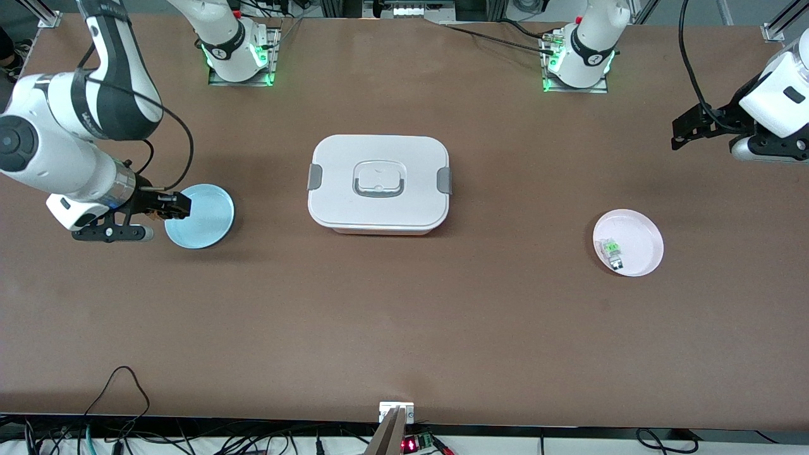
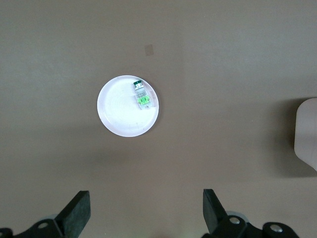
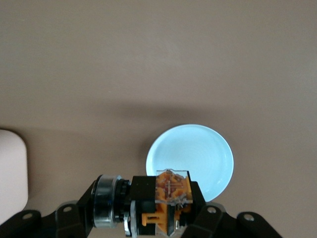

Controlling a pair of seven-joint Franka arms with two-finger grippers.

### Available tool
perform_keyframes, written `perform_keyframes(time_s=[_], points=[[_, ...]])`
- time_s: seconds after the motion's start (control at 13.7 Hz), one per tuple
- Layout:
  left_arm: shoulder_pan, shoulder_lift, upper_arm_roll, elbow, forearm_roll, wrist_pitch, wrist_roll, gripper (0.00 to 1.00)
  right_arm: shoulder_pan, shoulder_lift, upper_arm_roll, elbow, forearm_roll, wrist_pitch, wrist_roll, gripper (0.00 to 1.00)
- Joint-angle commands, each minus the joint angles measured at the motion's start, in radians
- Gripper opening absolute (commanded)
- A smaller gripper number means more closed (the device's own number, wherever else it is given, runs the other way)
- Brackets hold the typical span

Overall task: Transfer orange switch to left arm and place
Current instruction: 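Lift the orange switch with the right gripper while the left gripper approaches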

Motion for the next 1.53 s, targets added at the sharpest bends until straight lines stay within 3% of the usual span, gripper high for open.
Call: perform_keyframes(time_s=[0.0,0.15,0.44,0.73,1.02,1.17,1.32,1.46], points=[[-0.002,0.015,0.002,0.034,-0.007,-0.025,-0.006,1.0,-0.004,-0.019,0.029,0.045,0.042,-0.012,-0.074,0.51],[-0.002,0.015,0.002,0.034,-0.007,-0.025,-0.006,1.0,-0.006,-0.023,0.027,0.084,0.194,-0.01,-0.217,0.5],[0.002,0.015,0.002,0.037,-0.025,-0.063,0.001,1.0,-0.008,-0.023,0.02,0.096,0.324,0.049,-0.462,0.46],[-0.008,0.015,0.001,0.038,-0.14,-0.158,0.001,1.0,-0.008,-0.022,0.02,0.095,0.442,0.114,-0.695,0.46],[-0.001,0.054,-0.001,0.037,-0.315,-0.198,0.008,1.0,-0.006,-0.014,0.021,0.09,0.712,0.125,-1.072,0.47],[0.007,0.087,0.007,0.037,-0.433,-0.241,0.011,1.0,-0.004,-0.01,0.052,0.089,0.838,0.123,-1.24,0.47],[0.006,0.11,0.001,0.035,-0.461,-0.264,0.012,1.0,-0.004,-0.005,0.082,0.089,0.921,0.114,-1.309,0.47],[0.009,0.142,0.002,0.031,-0.566,-0.272,0.014,1.0,-0.004,-0.002,0.138,0.089,1.021,0.114,-1.38,0.47]])
